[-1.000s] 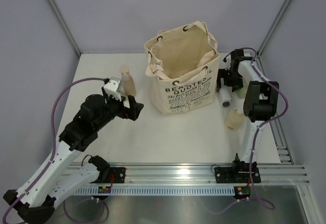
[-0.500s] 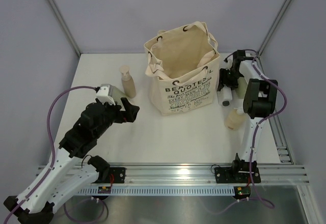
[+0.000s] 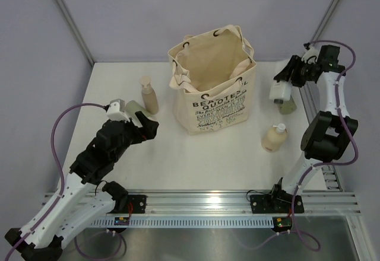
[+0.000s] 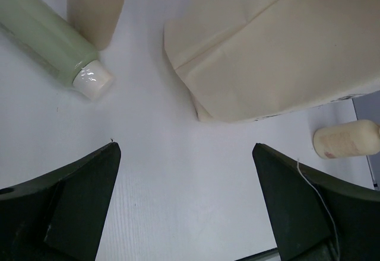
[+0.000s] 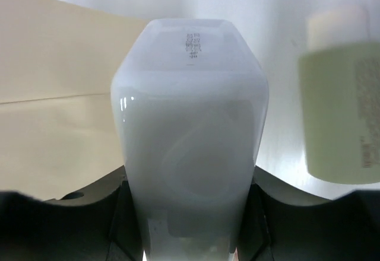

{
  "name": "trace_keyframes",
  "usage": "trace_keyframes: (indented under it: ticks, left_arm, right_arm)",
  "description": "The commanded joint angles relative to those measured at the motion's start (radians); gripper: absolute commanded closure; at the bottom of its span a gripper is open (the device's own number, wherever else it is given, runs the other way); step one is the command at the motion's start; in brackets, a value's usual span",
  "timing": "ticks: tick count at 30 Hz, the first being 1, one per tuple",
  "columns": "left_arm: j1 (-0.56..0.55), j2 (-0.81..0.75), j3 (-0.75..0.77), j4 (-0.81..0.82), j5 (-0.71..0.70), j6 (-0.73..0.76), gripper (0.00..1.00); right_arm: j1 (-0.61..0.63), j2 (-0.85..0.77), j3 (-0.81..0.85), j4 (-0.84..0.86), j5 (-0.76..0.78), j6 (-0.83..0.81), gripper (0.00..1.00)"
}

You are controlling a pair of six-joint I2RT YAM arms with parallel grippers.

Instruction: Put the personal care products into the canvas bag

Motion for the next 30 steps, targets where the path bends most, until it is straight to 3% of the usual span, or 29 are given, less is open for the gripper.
trace_keyframes:
  ticks: [1, 3, 7, 13, 19, 25, 30]
  left_arm:
    - [0.003, -0.025, 0.005, -0.022, -0.130, -0.113, 0.01]
    - [0.003, -0.036, 0.007, -0.036, -0.156, -0.153, 0.01]
    - [0.003, -0.050, 0.005, -0.029, -0.165, -0.147, 0.01]
    - [0.003, -0.054, 0.019, -0.093, -0.185, -0.167, 0.01]
    - [0.005, -0.085, 0.004, -0.160, -0.194, -0.280, 0.01]
    - [0.005, -0.102, -0.033, -0.213, -0.167, -0.357, 0.01]
    - [0.005, -0.078, -0.082, -0.165, -0.116, -0.340, 0.01]
  right_arm:
    - [0.049, -0.198, 0.191, 0.142, -0.163, 0.083, 1.00]
    - [0.083, -0.184, 0.309, 0.089, -0.174, 0.057, 1.00]
    - [0.239, -0.089, 0.701, -0.033, -0.113, -0.048, 1.00]
    - [0.538, 0.001, 0.895, -0.004, 0.020, -0.171, 1.00]
    - [0.721, 0.110, 0.879, -0.088, 0.177, -0.386, 1.00]
    - [0.738, 0.083, 0.712, -0.272, 0.208, -0.728, 1.00]
    - [0.785, 0.088, 0.643, -0.435, 0.275, -0.911, 1.00]
